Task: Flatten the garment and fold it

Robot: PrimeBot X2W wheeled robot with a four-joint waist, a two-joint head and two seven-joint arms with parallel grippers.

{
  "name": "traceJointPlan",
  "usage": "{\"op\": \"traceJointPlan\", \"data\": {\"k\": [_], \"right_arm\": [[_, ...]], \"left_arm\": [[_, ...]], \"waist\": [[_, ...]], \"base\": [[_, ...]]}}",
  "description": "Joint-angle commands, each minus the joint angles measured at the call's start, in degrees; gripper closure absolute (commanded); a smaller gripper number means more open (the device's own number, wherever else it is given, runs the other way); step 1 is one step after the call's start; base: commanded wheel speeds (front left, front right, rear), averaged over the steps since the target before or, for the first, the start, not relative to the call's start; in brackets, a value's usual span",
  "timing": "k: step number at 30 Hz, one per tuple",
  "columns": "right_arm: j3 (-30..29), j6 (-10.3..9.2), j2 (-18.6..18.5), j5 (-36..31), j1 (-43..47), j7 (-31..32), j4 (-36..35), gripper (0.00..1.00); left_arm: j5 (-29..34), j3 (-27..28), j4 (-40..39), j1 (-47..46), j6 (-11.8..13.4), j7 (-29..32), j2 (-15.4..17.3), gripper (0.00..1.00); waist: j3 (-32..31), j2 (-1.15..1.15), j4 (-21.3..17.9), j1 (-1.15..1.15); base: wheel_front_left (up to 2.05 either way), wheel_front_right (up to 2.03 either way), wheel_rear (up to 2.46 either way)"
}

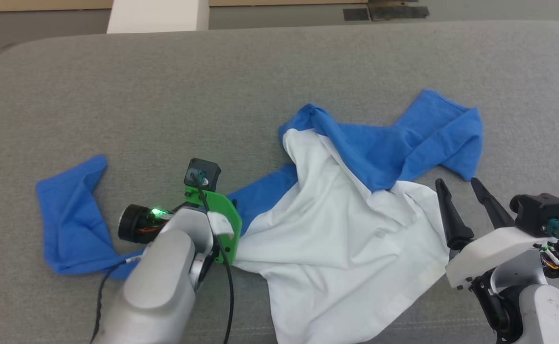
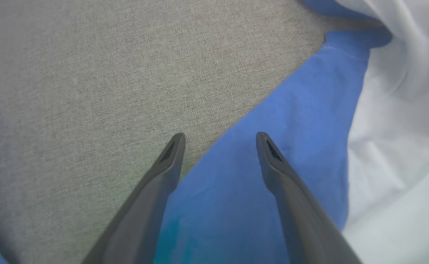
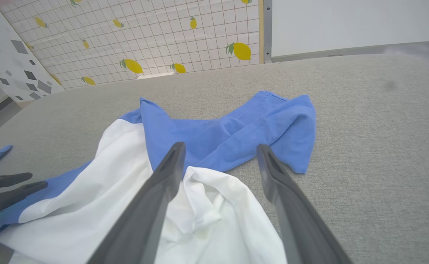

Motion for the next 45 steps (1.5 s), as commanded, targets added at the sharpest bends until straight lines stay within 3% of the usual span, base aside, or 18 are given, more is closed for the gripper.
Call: {"op": "traceJointPlan", "data": {"k": [1,3,4,5,6,7,8,14,17,21,22,23,26,33,45], "right_arm": [[0.2,-0.09,0.1,0.6,0.1,0.2,-0.5,0.00],[0.5,-0.09,0.1,0.9,-0.1,0.2,-0.7,0.00],[0.6,-0.09,0.1,1.0,-0.1,0.1,-0.8,0.00],[0.5,-0.09,0.1,1.1,-0.1,0.1,-0.8,0.00],[0.4,-0.09,0.1,1.1,-0.1,0.1,-0.8,0.00],[0.3,-0.09,0.1,1.1,-0.2,0.1,-0.9,0.00],[-0.1,-0.09,0.1,1.3,-0.2,0.1,-1.1,0.00],[-1.7,-0.09,0.1,0.9,-0.9,0.2,-1.2,0.00],[-2.8,-0.09,0.1,0.3,-1.4,0.6,-1.0,0.00],[-5.4,-0.09,0.1,-0.6,-1.8,1.9,-0.2,0.00],[-6.1,-0.09,0.1,-0.7,-2.0,2.5,0.2,0.00],[-6.7,-0.09,0.1,-0.9,-2.3,3.2,0.6,0.00],[-8.4,-0.09,0.1,-1.5,-4.1,4.0,1.5,0.00],[-11.4,-0.09,0.1,-5.4,-13.2,5.0,6.2,0.00],[-16.9,-0.09,0.1,-17.5,-26.0,22.6,24.9,0.00]], "left_arm": [[0.3,-0.4,1.3,-1.4,-0.5,2.4,0.8,0.00],[-0.5,-0.8,3.4,-2.1,-1.5,8.1,1.0,0.00],[-1.3,-0.9,4.3,-2.2,-2.2,11.5,0.9,0.53],[-2.0,-0.7,4.7,-2.2,-2.5,13.9,0.9,0.68],[-2.6,-0.4,4.5,-2.2,-2.5,15.7,1.0,1.00],[-3.0,0.1,3.7,-2.3,-2.1,15.6,1.2,1.00],[-4.6,3.9,-0.5,-1.5,1.2,9.8,1.8,1.00],[-9.6,15.9,-9.6,3.2,9.1,-7.1,2.8,1.00],[-11.2,20.7,-13.0,6.8,12.1,-12.8,3.5,1.00],[-12.6,23.5,-14.2,11.0,13.8,-14.9,3.4,1.00],[-13.0,23.6,-14.1,11.8,13.9,-14.9,3.1,0.54],[-13.5,23.5,-14.1,12.5,13.5,-14.8,2.7,0.00],[-15.0,23.4,-15.7,13.7,11.2,-17.3,1.4,0.00],[-14.6,22.6,-19.7,16.0,6.7,-30.5,-0.6,0.00],[-8.2,22.7,-27.5,16.2,3.2,-32.8,-2.9,0.00]], "waist": [[1.4,0.00,-1.3,0.00],[1.8,0.00,-1.8,0.00],[2.0,0.00,-1.9,0.00],[2.2,0.00,-2.0,0.00],[2.4,0.00,-2.0,0.00],[2.6,0.00,-2.0,0.00],[3.3,0.00,-1.6,0.00],[4.1,0.00,0.4,0.00],[4.3,0.00,1.9,0.00],[4.4,0.00,3.7,0.00],[4.4,0.00,4.2,0.00],[4.4,0.00,4.6,0.00],[4.6,0.00,5.4,0.00],[5.7,0.00,7.1,0.00],[8.4,0.00,10.2,0.00]], "base": [[0.00,0.00,0.00],[0.00,0.00,0.00],[0.00,0.00,0.00],[0.00,0.00,0.00],[0.00,0.00,0.00],[0.00,0.00,0.00],[0.00,0.00,0.00],[0.00,0.00,0.00],[0.00,0.00,0.00],[0.00,0.00,0.00],[0.00,0.00,0.00],[0.00,0.00,0.00],[0.00,0.00,0.00],[0.00,0.00,0.00],[0.00,0.00,0.00]]}}
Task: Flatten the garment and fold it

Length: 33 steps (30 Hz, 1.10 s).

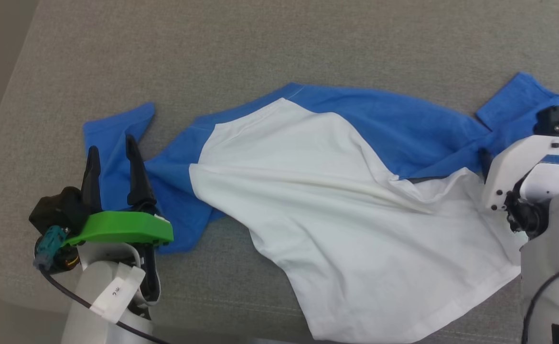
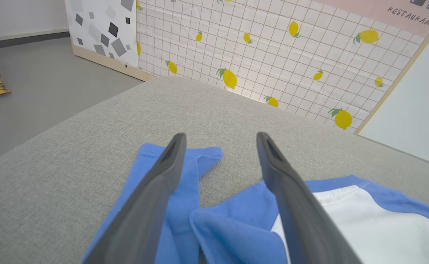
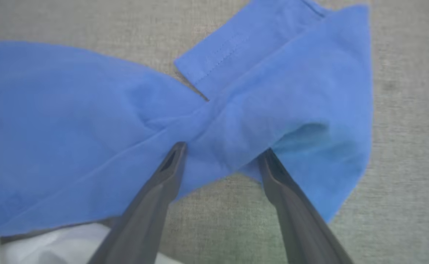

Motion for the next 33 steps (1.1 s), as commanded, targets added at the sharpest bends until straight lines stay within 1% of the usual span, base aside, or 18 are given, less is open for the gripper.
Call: {"op": "traceJointPlan", "data": {"k": [1,2,3,4,5,9,13,16,20,21,24,25,26,27,30,33], "right_arm": [[0.0,-0.09,0.0,-1.1,-1.1,1.7,1.2,0.00],[-0.1,-0.09,0.0,-1.9,-1.3,3.4,2.1,0.15],[-0.3,-0.09,0.0,-2.6,-1.5,4.4,2.6,0.55],[-0.5,-0.09,0.0,-3.3,-1.7,5.1,2.8,0.84],[-0.8,-0.09,-0.2,-3.9,-1.7,5.1,2.7,1.00],[-4.3,-0.09,-1.6,-5.8,0.0,3.4,0.5,1.00],[-10.2,-0.09,-3.1,-7.1,5.0,1.3,-4.4,1.00],[-14.5,-0.09,-2.9,-7.1,9.2,0.5,-8.5,1.00],[-20.8,-0.09,-1.7,-5.7,14.2,-0.2,-13.6,1.00],[-25.4,-0.09,-0.5,-4.0,17.3,-0.4,-16.2,1.00],[-26.5,-0.09,-0.1,-1.0,19.3,-0.5,-16.2,1.00],[-25.8,-0.09,-0.1,1.3,19.9,-0.7,-15.3,0.97],[-24.8,-0.09,0.0,3.6,20.2,-1.2,-14.4,0.73],[-23.4,-0.09,0.0,5.7,20.6,-2.2,-13.8,0.00],[-19.9,-0.09,0.0,10.8,21.6,-6.1,-12.8,0.00],[-14.4,-0.09,0.0,14.8,23.6,-11.1,-14.0,0.00]], "left_arm": [[0.7,0.1,-0.3,1.0,-0.4,-0.3,-0.3,0.00],[0.9,0.2,-0.3,1.2,-0.6,-0.3,-0.4,0.00],[1.0,0.2,-0.4,1.4,-0.7,-0.3,-0.5,0.00],[1.1,0.4,-0.5,1.5,-0.7,-0.3,-0.5,0.00],[1.2,0.5,-0.5,1.7,-0.8,-0.3,-0.6,0.00],[1.5,0.9,-0.2,2.6,-0.9,-0.3,-0.7,0.00],[1.5,1.1,0.2,3.5,-0.9,-0.3,-0.7,0.00],[1.4,1.2,0.3,4.3,-0.7,-0.3,-0.7,0.00],[1.5,1.0,0.5,4.9,-0.8,-0.3,-0.8,0.00],[1.7,0.6,0.9,4.9,-1.1,-0.3,-0.8,0.00],[1.9,0.2,1.5,4.9,-1.4,-0.3,-0.8,0.00],[2.1,0.0,1.9,4.9,-1.7,-0.3,-0.8,0.00],[2.4,-0.2,2.2,4.8,-1.8,-0.3,-0.8,0.00],[2.7,-0.6,2.7,4.8,-2.1,-0.3,-0.8,0.00],[3.7,-2.1,4.0,4.2,-2.8,-0.2,-0.7,0.00],[5.0,-4.9,5.2,2.3,-3.9,1.9,-0.5,0.00]], "waist": [[0.6,0.00,0.5,0.00],[0.6,0.00,0.5,0.00],[0.6,0.00,0.5,0.00],[0.5,0.00,0.5,0.00],[0.4,0.00,0.4,0.00],[-1.0,0.00,-0.1,0.00],[-3.0,0.00,-1.2,0.00],[-4.1,0.00,-2.5,0.00],[-5.1,0.00,-4.1,0.00],[-5.6,0.00,-5.1,0.00],[-6.0,0.00,-6.0,0.00],[-6.1,0.00,-6.3,0.00],[-6.2,0.00,-6.6,0.00],[-6.4,0.00,-6.8,0.00],[-6.8,0.00,-7.4,0.00],[-7.1,0.00,-7.8,0.00]], "base": [[0.00,0.00,0.00],[0.00,0.00,0.00],[0.00,0.00,0.00],[0.00,0.00,0.00],[0.00,0.00,0.00],[0.00,0.00,0.00],[0.00,0.00,0.00],[0.00,0.00,0.00],[0.00,0.00,0.00],[0.00,0.00,0.00],[0.00,0.00,0.00],[0.00,0.00,0.00],[0.00,0.00,0.00],[0.00,0.00,0.00],[0.00,0.00,0.00],[0.00,0.00,0.00]]}}
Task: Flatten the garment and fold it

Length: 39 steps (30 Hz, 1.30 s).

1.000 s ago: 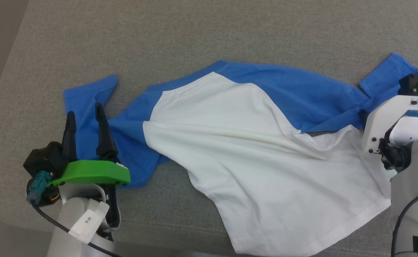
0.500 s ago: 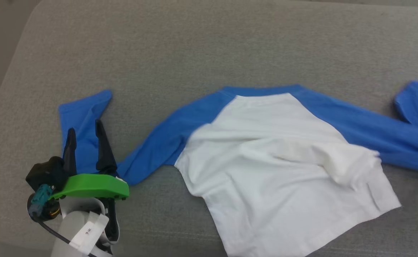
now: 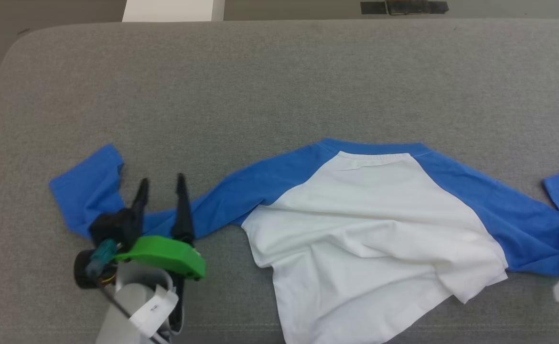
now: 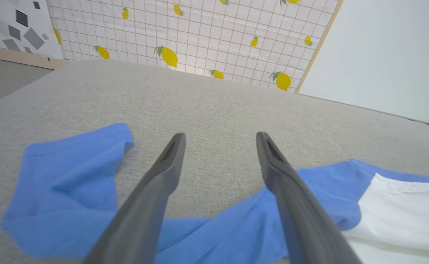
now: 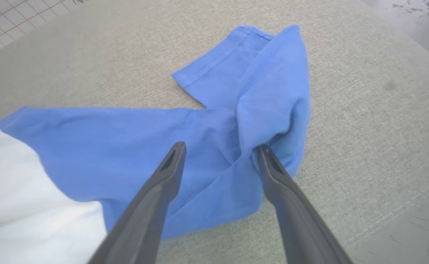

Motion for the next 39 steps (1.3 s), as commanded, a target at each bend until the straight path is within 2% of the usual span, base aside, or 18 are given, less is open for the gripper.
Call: {"op": "traceJointPlan", "data": {"k": [1,6,12,16,23,30,31,32,33,36,39], "right_arm": [[2.5,-0.09,0.0,1.4,1.5,-2.2,-1.1,0.00],[11.9,-0.09,0.0,3.9,6.2,-8.5,-7.2,0.00],[18.3,-0.09,0.0,4.4,8.5,-10.8,-13.2,0.00],[20.7,-0.09,0.0,4.2,8.2,-10.7,-15.1,0.00],[22.9,-0.09,0.0,4.3,7.0,-10.7,-16.5,0.00],[24.7,-0.09,0.0,4.5,6.1,-10.2,-16.8,0.00],[24.9,-0.09,0.0,4.4,5.9,-10.1,-16.8,0.00],[25.1,-0.09,0.0,4.2,5.8,-9.9,-16.9,0.00],[25.2,-0.09,0.0,3.9,5.4,-9.5,-16.9,0.00],[25.5,-0.09,0.0,1.9,3.5,-8.8,-17.2,0.00],[25.9,-0.09,-0.5,-0.9,-0.3,-7.9,-17.1,0.00]], "left_arm": [[0.8,-1.2,0.5,-1.8,-0.6,1.4,0.1,0.00],[3.2,-5.9,2.9,-6.6,-1.7,10.0,0.5,0.00],[6.2,-9.6,7.4,-13.4,-1.9,21.3,1.8,0.00],[7.9,-11.4,11.5,-17.4,-2.1,28.8,3.0,0.00],[8.4,-13.7,16.0,-22.6,-3.8,40.0,3.9,0.00],[9.3,-15.9,20.0,-25.2,-4.6,51.3,5.2,0.00],[9.1,-16.2,20.4,-25.2,-4.8,53.4,5.3,0.51],[8.9,-16.4,20.5,-25.2,-5.1,54.7,5.5,0.78],[8.6,-16.5,20.3,-25.1,-5.3,55.9,5.6,1.00],[7.7,-16.3,18.8,-24.5,-5.5,56.9,5.8,1.00],[7.1,-15.6,15.9,-23.3,-4.7,55.4,6.1,1.00]], "waist": [[-0.3,0.00,-0.4,0.00],[-0.1,0.00,-1.8,0.00],[1.4,0.00,-4.1,0.00],[2.6,0.00,-5.5,0.00],[4.5,0.00,-6.6,0.00],[5.6,0.00,-7.3,0.00],[5.6,0.00,-7.4,0.00],[5.7,0.00,-7.5,0.00],[5.7,0.00,-7.6,0.00],[6.0,0.00,-7.5,0.00],[6.6,0.00,-7.2,0.00]], "base": [[0.00,0.00,0.00],[0.00,0.00,0.00],[0.00,0.00,0.00],[0.00,0.00,0.00],[0.00,0.00,0.00],[0.00,0.00,0.00],[0.00,0.00,0.00],[0.00,0.00,0.00],[0.00,0.00,0.00],[0.00,0.00,0.00],[0.00,0.00,0.00]]}}
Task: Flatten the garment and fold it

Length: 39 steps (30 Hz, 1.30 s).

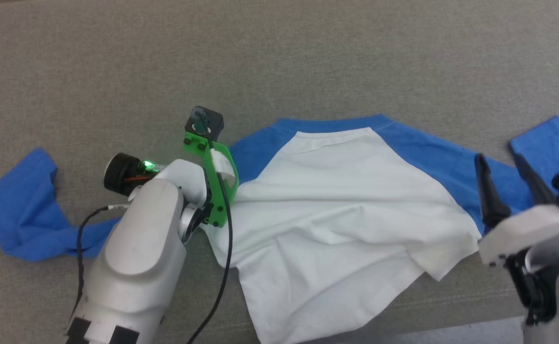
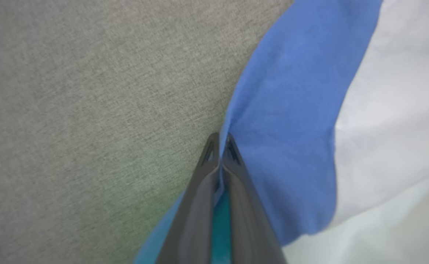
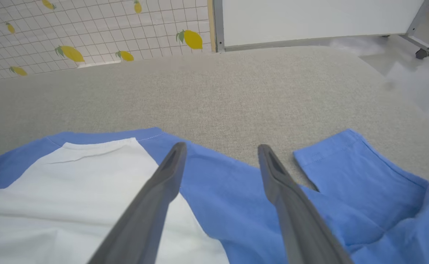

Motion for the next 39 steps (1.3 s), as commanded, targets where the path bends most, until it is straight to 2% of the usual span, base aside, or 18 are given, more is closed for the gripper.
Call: {"op": "traceJointPlan", "data": {"k": [1,5,9,15,28,29,30,31,32,36,39], "right_arm": [[0.3,-0.09,-0.6,-1.0,-2.7,0.4,0.0,0.00],[1.7,-0.09,-4.7,-3.5,-8.3,3.1,3.7,0.00],[2.9,-0.09,-8.6,-5.2,-13.9,7.4,10.8,0.00],[6.3,-0.09,-11.5,-5.5,-18.9,17.5,19.9,0.00],[12.4,-0.09,-16.7,-0.2,-19.6,38.0,21.2,0.00],[12.5,-0.09,-17.1,0.4,-19.6,39.6,21.3,0.37],[12.7,-0.09,-17.4,0.9,-19.6,40.7,21.3,0.52],[12.9,-0.09,-17.8,1.3,-19.7,41.7,21.2,0.84],[13.2,-0.09,-18.2,1.6,-19.8,42.2,21.0,1.00],[13.9,-0.09,-19.4,2.8,-20.9,42.2,20.0,1.00],[14.7,-0.09,-20.3,3.3,-23.4,40.2,18.5,1.00]], "left_arm": [[-0.4,0.3,0.1,3.0,0.7,-0.4,1.3,1.00],[-1.7,1.4,-5.1,5.9,1.1,-4.4,1.5,1.00],[-2.8,1.8,-9.3,8.3,1.3,-7.3,1.4,1.00],[-3.6,1.4,-13.2,9.7,1.6,-9.2,0.5,1.00],[-5.0,1.0,-14.5,9.3,1.5,-9.8,0.4,1.00],[-5.1,1.0,-14.5,9.2,1.5,-9.7,0.4,1.00],[-5.1,1.0,-14.5,9.1,1.5,-9.8,0.4,1.00],[-5.2,0.9,-14.5,9.1,1.5,-9.8,0.4,1.00],[-5.3,0.9,-14.5,9.0,1.4,-9.9,0.5,1.00],[-6.7,1.1,-14.8,7.5,0.1,-11.7,0.8,1.00],[-8.5,1.8,-15.3,4.6,-1.4,-13.7,2.2,1.00]], "waist": [[0.4,0.00,0.4,0.00],[1.6,0.00,2.0,0.00],[3.1,0.00,3.9,0.00],[5.0,0.00,6.5,0.00],[6.7,0.00,7.5,0.00],[6.8,0.00,7.5,0.00],[6.9,0.00,7.4,0.00],[7.0,0.00,7.4,0.00],[7.0,0.00,7.4,0.00],[7.1,0.00,7.3,0.00],[7.1,0.00,6.8,0.00]], "base": [[0.00,0.00,0.00],[0.00,0.00,0.00],[0.00,0.00,0.00],[0.00,0.00,0.00],[0.00,0.00,0.00],[0.00,0.00,0.00],[0.00,0.00,0.00],[0.00,0.00,0.00],[0.00,0.00,0.00],[0.00,0.00,0.00],[0.00,0.00,0.00]]}}
